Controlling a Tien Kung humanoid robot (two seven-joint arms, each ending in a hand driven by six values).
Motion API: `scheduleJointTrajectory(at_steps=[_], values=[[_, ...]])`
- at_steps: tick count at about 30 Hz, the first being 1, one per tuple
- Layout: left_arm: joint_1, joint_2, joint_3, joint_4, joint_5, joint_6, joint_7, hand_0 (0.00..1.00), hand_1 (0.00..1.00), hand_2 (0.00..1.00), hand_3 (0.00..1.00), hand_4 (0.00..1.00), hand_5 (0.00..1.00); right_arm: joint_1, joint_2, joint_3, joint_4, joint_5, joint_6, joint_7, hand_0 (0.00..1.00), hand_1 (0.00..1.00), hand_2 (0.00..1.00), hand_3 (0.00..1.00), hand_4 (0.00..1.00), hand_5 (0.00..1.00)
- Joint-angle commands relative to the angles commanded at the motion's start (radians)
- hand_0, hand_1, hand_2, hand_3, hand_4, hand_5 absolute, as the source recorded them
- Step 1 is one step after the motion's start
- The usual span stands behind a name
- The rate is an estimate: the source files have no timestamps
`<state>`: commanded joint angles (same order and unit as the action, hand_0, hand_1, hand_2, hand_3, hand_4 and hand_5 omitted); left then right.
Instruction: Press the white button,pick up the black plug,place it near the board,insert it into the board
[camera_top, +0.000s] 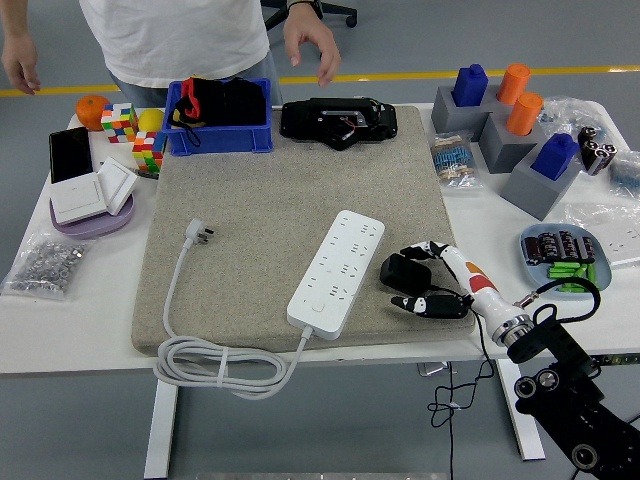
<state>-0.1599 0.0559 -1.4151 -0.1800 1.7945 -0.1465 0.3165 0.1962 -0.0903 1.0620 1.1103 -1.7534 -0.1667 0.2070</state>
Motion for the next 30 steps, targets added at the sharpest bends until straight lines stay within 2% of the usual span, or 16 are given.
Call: scheduleJointTrajectory(at_steps=[1,6,7,12,13,18,19,24,25,30], values=[[0.0,0.0,0.0,0.0,0.0,0.0,0.0,0.689,0.637,0.612,0.637,0.554,0.185,0.001,0.0,0.0,-0.003,0.003,-0.002,0.001,0.66,0.684,0.66,0.684,0.998,0.156],[0.004,-0.003,-0.002,0.0,0.002,0.001,0.0,0.689,0.637,0.612,0.637,0.554,0.185,0.002,0.001,-0.006,-0.013,0.012,-0.012,0.009,0.66,0.684,0.66,0.684,0.998,0.156],[0.005,-0.003,-0.002,0.0,0.001,0.001,0.0,0.689,0.637,0.613,0.637,0.554,0.186,0.003,0.001,-0.006,-0.016,0.014,-0.011,0.009,0.588,0.63,0.635,0.643,0.998,0.111],[0.006,-0.004,-0.004,0.0,0.001,0.001,0.001,0.689,0.637,0.613,0.637,0.554,0.186,0.005,0.005,-0.01,-0.027,0.016,-0.011,0.008,0.588,0.63,0.635,0.643,0.998,0.111],[0.006,-0.005,-0.003,0.0,0.0,0.001,0.001,0.69,0.637,0.613,0.637,0.553,0.185,0.006,0.005,-0.011,-0.03,0.017,-0.012,0.008,0.529,0.585,0.611,0.617,0.966,0.067],[0.006,-0.007,0.0,0.0,-0.007,0.002,0.001,0.69,0.637,0.613,0.637,0.553,0.185,0.009,0.006,-0.015,-0.034,0.027,-0.022,0.012,0.529,0.585,0.611,0.617,0.966,0.067],[0.006,-0.007,0.0,0.0,-0.007,0.002,0.001,0.69,0.637,0.612,0.637,0.554,0.185,0.01,0.006,-0.016,-0.034,0.028,-0.023,0.012,0.514,0.543,0.562,0.603,0.911,0.017],[0.004,-0.007,0.001,0.0,-0.008,0.002,0.001,0.69,0.637,0.612,0.637,0.554,0.185,0.015,0.006,-0.02,-0.038,0.036,-0.044,0.019,0.514,0.543,0.562,0.603,0.911,0.017],[0.004,-0.007,0.001,0.0,-0.008,0.002,0.001,0.69,0.637,0.612,0.637,0.554,0.186,0.015,0.006,-0.021,-0.039,0.037,-0.048,0.021,0.469,0.49,0.527,0.59,0.852,0.002],[0.003,-0.007,0.001,0.0,-0.009,0.002,0.001,0.69,0.637,0.612,0.637,0.554,0.186,0.019,0.005,-0.03,-0.042,0.044,-0.073,0.036,0.469,0.49,0.527,0.59,0.852,0.002]])
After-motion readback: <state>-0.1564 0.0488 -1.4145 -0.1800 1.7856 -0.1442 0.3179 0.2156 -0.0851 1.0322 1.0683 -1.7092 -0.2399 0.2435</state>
